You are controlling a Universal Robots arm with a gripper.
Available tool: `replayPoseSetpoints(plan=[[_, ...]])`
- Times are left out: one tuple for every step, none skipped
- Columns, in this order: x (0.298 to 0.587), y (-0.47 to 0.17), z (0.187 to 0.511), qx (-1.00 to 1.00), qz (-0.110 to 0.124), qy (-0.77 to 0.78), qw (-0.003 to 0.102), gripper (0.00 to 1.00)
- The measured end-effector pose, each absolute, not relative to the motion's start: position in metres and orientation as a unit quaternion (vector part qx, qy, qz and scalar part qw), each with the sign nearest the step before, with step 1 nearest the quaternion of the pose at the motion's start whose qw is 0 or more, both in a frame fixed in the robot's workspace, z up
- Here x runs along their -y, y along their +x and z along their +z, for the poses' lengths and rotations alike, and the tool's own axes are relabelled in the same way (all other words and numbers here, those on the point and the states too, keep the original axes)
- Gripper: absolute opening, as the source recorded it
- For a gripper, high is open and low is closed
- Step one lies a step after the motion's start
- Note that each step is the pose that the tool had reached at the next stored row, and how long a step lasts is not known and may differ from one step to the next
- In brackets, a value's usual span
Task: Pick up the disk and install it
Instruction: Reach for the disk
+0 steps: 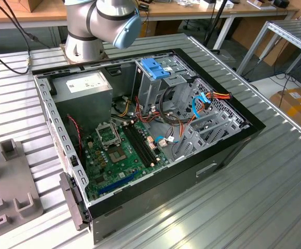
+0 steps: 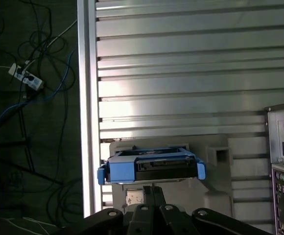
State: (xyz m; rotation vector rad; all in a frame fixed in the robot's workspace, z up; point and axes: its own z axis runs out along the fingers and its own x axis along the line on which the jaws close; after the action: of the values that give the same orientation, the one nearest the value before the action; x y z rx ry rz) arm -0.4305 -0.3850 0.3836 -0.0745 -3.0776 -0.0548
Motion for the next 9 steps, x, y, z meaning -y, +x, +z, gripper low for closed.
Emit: replayPoseSetpoints(plan=[[0.3850, -0.4328, 0.3835, 0.999, -0.018, -0.024, 0.031, 0.11], [0.3850, -0.4347, 0.3834, 0.999, -0.018, -0.023, 0.031, 0.11], [0.3849, -0.4380, 0.3834, 0.999, -0.017, -0.022, 0.031, 0.11], [0.3849, -0.4398, 0.3832, 0.999, -0.017, -0.021, 0.031, 0.11], [0.3850, -0.4409, 0.3831, 0.999, -0.016, -0.021, 0.031, 0.11], [0.3850, -0.4417, 0.3830, 0.999, -0.016, -0.020, 0.031, 0.11], [0.3850, -0.4422, 0.3830, 0.999, -0.015, -0.020, 0.031, 0.11], [0.3850, -0.4424, 0.3830, 0.999, -0.015, -0.020, 0.031, 0.11], [0.3849, -0.4425, 0.3829, 0.999, -0.015, -0.020, 0.031, 0.11]])
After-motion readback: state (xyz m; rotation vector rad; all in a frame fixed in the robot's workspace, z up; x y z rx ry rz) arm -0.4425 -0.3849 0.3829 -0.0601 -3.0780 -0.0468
